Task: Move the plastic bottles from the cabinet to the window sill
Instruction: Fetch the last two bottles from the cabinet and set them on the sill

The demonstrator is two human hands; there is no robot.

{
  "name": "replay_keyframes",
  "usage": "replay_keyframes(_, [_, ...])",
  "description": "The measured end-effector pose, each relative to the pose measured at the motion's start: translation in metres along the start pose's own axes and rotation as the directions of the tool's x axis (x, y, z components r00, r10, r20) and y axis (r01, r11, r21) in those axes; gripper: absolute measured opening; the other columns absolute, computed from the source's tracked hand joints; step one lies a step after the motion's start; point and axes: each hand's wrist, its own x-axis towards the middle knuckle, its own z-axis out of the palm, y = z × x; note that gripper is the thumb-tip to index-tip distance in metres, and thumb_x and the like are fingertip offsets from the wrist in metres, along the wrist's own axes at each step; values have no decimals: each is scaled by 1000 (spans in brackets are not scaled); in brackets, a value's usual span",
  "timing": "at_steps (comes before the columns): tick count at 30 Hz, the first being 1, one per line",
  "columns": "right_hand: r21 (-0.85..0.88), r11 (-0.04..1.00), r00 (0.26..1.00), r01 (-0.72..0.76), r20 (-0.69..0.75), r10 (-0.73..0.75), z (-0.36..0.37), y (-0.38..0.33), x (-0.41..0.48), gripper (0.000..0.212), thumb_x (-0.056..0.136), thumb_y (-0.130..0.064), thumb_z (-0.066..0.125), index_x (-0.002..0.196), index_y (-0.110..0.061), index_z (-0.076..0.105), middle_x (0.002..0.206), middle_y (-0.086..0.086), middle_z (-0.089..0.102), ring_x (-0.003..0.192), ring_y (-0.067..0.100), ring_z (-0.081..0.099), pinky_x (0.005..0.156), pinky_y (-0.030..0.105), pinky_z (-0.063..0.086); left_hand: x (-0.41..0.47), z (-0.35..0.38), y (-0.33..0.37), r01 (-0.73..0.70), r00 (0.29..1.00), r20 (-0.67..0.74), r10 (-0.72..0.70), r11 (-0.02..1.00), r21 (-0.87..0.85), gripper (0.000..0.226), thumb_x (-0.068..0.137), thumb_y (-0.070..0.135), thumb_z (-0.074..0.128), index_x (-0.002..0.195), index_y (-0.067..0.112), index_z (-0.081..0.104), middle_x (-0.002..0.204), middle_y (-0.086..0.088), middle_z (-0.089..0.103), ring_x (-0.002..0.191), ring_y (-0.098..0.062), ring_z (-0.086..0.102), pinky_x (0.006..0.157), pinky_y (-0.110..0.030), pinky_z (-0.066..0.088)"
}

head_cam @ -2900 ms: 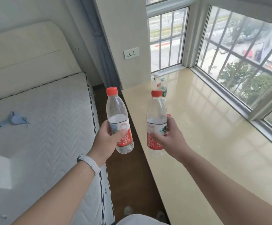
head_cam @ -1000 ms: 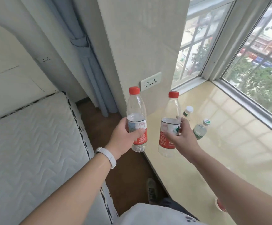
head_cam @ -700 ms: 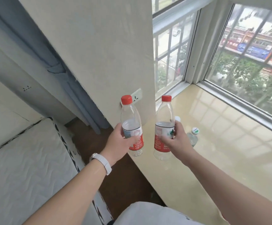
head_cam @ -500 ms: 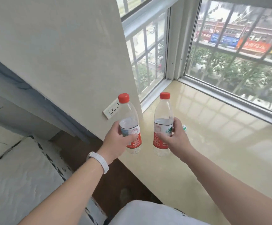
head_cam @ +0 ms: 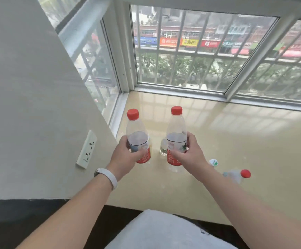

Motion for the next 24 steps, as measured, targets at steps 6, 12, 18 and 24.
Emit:
replay_keyframes(6, [31, 999, 975, -28, -218, 34, 23, 1, -32, 53, 76, -33, 79, 114, -51, 46, 105, -19, 63, 90, -10, 63, 68, 9, 48, 8, -13, -16, -24, 992, 123, 23, 1000, 0, 56, 73, 35, 83, 120, 28, 53, 114, 10, 65, 106, -1, 60, 84, -26, 50])
replay_keyframes(12, [-1, 998, 958, -68, -278, 65, 42, 12, -53, 57, 68, -38, 79, 114, -47, 46, 97, -33, 62, 90, -12, 62, 65, 6, 47, 4, -18, -23, -34, 989, 140, 38, 999, -28, 55, 62, 46, 81, 109, 36, 55, 107, 17, 67, 91, 9, 62, 75, -21, 50])
replay_keyframes(18, [-22, 993, 959, -117, -264, 107, 54, 41, -47, 61, 64, -40, 80, 116, -45, 48, 99, -23, 64, 89, -10, 63, 65, 6, 47, 7, -18, -49, -9, 990, 141, 5, 1000, 25, 47, 75, 29, 86, 108, 43, 56, 109, 25, 65, 93, 16, 57, 72, -15, 46])
replay_keyframes(24, [-64, 989, 965, -132, -235, 113, 61, 75, -26, 53, 64, -40, 80, 102, -54, 46, 98, -33, 61, 89, -10, 62, 64, 6, 46, 18, -4, -81, 57, 990, 126, -68, 994, 89, 53, 62, 47, 83, 106, 46, 54, 110, 27, 64, 101, 10, 57, 73, -15, 44])
